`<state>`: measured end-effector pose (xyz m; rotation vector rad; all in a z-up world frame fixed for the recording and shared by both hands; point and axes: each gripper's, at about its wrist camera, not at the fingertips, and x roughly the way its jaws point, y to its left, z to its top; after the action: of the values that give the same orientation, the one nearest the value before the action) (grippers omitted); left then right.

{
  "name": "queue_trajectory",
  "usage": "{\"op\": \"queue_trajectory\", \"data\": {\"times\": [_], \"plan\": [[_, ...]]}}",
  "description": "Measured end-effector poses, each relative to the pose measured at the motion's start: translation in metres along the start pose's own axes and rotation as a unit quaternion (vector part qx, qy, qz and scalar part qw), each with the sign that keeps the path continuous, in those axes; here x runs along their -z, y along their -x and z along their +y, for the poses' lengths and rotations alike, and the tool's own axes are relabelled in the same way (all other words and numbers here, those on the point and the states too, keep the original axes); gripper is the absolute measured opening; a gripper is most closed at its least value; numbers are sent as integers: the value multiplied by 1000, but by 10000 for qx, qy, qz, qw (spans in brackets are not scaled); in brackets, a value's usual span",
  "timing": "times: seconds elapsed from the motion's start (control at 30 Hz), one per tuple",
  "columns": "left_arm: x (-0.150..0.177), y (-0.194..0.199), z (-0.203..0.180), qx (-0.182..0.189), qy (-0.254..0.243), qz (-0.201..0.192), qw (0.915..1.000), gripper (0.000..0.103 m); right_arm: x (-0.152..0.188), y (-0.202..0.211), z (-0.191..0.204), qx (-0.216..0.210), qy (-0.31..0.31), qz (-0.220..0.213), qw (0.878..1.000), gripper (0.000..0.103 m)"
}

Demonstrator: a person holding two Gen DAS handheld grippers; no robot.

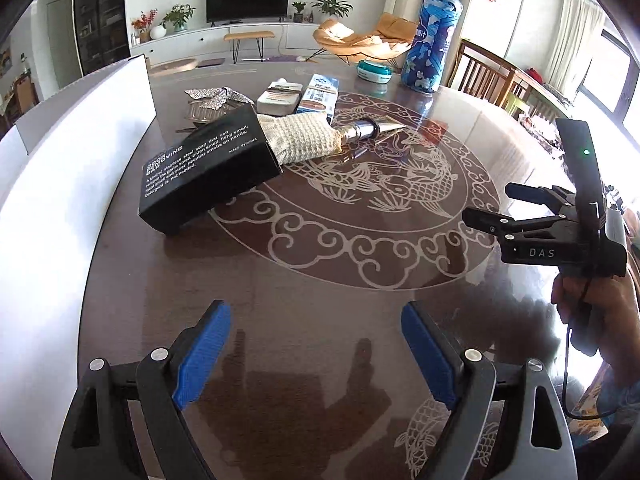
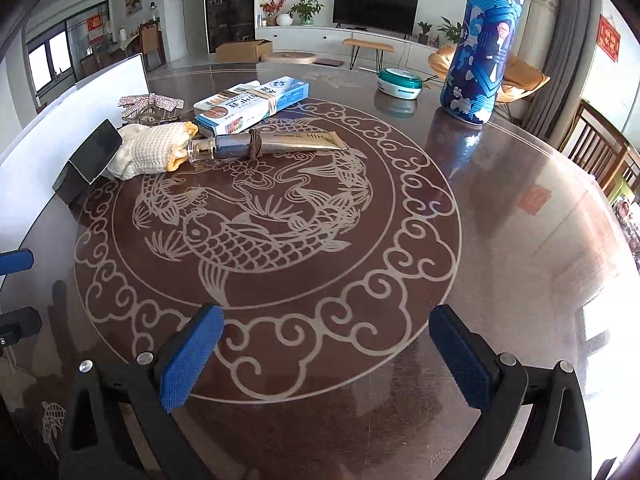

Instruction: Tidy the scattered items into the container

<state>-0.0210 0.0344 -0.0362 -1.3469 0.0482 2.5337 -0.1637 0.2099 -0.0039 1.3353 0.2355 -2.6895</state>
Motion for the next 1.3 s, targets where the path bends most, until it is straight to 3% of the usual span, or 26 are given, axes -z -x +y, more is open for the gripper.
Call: {"op": "queue_trajectory", "data": {"times": [0.17, 0.3, 0.47, 0.57, 0.63, 1.3], "plan": [[-8, -15, 1, -306, -36, -99, 9995, 87, 8, 4, 2, -5, 99, -16, 9999, 103], [-10, -28, 11, -331, 64, -70, 9994, 87, 6, -1, -9, -378, -170, 131, 9991, 103], [-7, -32, 9, -483, -170, -155, 9986, 88, 4, 0, -5, -331, -140, 139, 9993, 103], [-8, -31, 10, -421, -155, -157, 9989, 91, 3, -1, -5, -329, -141, 139, 9993, 103], [-8, -33, 11, -382, -160, -67, 9991, 103, 3, -1, -5, -329, -141, 139, 9993, 103], [-7, -33, 10, -470, -156, -32, 9988, 103, 3, -2, -5, -326, -143, 134, 9993, 103]]}}
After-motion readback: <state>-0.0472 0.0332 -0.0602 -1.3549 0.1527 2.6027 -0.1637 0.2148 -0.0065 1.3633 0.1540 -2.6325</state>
